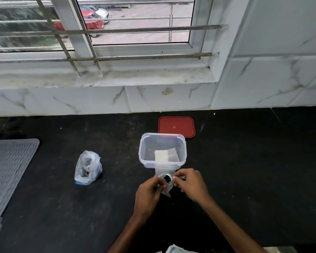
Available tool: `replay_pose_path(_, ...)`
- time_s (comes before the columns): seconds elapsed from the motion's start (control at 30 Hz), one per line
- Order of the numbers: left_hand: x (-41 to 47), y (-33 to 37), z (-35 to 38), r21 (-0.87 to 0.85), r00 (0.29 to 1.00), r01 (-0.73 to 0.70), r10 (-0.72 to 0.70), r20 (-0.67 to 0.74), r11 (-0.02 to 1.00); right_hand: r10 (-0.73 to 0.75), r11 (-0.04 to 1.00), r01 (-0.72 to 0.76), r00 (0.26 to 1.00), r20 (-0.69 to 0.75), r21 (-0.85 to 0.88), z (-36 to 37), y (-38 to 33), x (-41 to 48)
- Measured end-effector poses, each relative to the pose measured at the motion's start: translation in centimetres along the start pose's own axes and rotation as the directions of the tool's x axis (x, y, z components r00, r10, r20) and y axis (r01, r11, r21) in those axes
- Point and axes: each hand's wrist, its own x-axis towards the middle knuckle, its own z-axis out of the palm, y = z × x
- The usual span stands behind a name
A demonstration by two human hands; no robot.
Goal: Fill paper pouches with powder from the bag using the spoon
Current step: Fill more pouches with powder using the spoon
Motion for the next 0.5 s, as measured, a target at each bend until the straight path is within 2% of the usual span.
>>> replay_pose_path(0.1,0.0,-0.1,-0.1,-0.027,1.000,0.000,0.000,-0.005,1.000,-0.125,0.973,0.119,0.992,-0.020,-0.197,0.6,-0.1,-0.3)
replay_pose_path(0.23,-0.2,-0.6,-0.4,-0.026,0.999,0.010,-0.011,-0.031,1.000,-0.178,0.948,0.149,0.981,-0.080,-0.282,1.2,-0.2,-0.8)
replay_pose_path(0.3,-0.2,-0.8,-0.5,-0.006,0.999,0.009,-0.010,-0.038,1.000,-0.178,0.958,0.148,0.978,-0.109,-0.244,1.3,-0.2,-1.1)
replay_pose_path(0.5,-0.1,-0.5,-0.9,0.027,0.998,-0.008,0.010,-0.061,1.000,-0.130,0.990,0.137,0.976,-0.174,0.025,2.0,0.7,-1.4)
